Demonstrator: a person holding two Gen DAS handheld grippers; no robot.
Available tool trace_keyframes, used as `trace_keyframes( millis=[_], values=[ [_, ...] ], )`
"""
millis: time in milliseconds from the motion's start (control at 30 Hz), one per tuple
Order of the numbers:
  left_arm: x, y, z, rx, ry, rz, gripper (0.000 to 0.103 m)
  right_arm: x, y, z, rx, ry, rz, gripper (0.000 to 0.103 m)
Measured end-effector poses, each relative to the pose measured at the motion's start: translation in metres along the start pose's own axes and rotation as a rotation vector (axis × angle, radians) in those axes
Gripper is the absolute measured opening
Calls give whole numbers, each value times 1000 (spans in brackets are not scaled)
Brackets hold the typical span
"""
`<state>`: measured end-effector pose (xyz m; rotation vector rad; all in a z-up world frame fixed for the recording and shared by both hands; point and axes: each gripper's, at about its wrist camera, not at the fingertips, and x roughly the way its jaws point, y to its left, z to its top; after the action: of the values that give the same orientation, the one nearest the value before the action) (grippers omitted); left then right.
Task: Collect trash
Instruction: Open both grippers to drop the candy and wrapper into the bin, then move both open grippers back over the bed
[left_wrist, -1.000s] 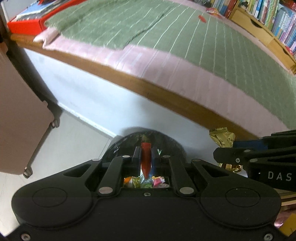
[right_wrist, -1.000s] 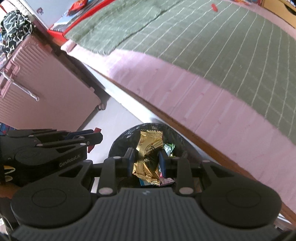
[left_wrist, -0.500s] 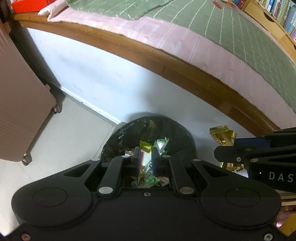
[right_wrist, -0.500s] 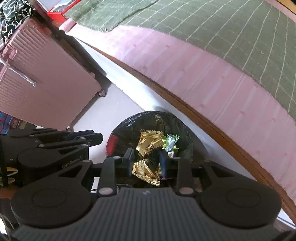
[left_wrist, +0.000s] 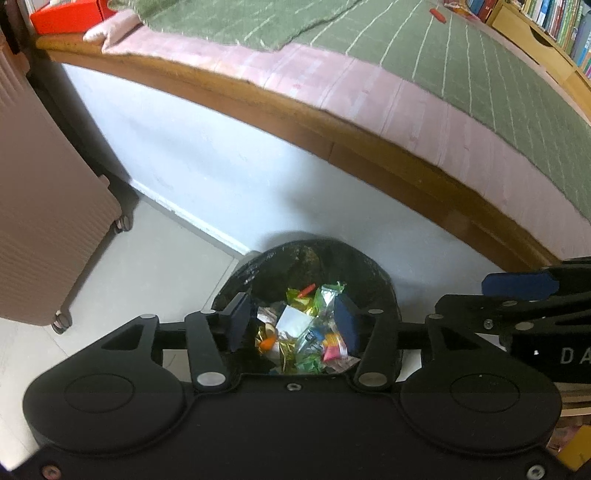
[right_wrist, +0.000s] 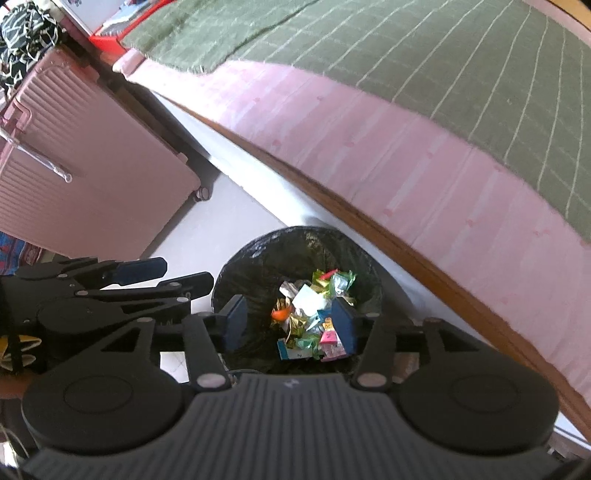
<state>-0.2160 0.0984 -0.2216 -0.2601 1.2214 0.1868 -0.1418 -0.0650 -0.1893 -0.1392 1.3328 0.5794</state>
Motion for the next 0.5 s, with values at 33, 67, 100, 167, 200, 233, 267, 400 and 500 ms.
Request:
trace_keyframes(
  millis=[33, 67, 100, 167, 200, 233, 267, 400, 500],
  values=[
    [-2, -1, 2, 2, -6, 2, 50, -3, 0, 1, 2, -7, 0, 66],
    [-5, -2, 3, 4, -13, 3, 51, -7, -1, 2, 5, -15, 0, 67],
    [-8, -3, 6, 6, -21, 2, 52, -10, -2, 3, 7, -22, 0, 67],
    [-14, -3, 11, 9, -35, -2, 54, -17, -4, 5, 13, -40, -4, 68],
    [-18, -5, 14, 11, -44, -3, 55, -21, -6, 7, 15, -47, -6, 69],
    [-21, -5, 17, 16, -52, -5, 55, -25, -7, 8, 18, -56, -7, 69],
    [-24, -6, 19, 22, -58, -5, 56, -29, -8, 9, 20, -64, -8, 69],
    [-41, -14, 34, 53, -95, -4, 61, -48, -12, 17, 27, -101, -15, 71],
    [-55, -20, 46, 72, -129, -5, 67, -65, -16, 24, 30, -133, -25, 71]
  ],
)
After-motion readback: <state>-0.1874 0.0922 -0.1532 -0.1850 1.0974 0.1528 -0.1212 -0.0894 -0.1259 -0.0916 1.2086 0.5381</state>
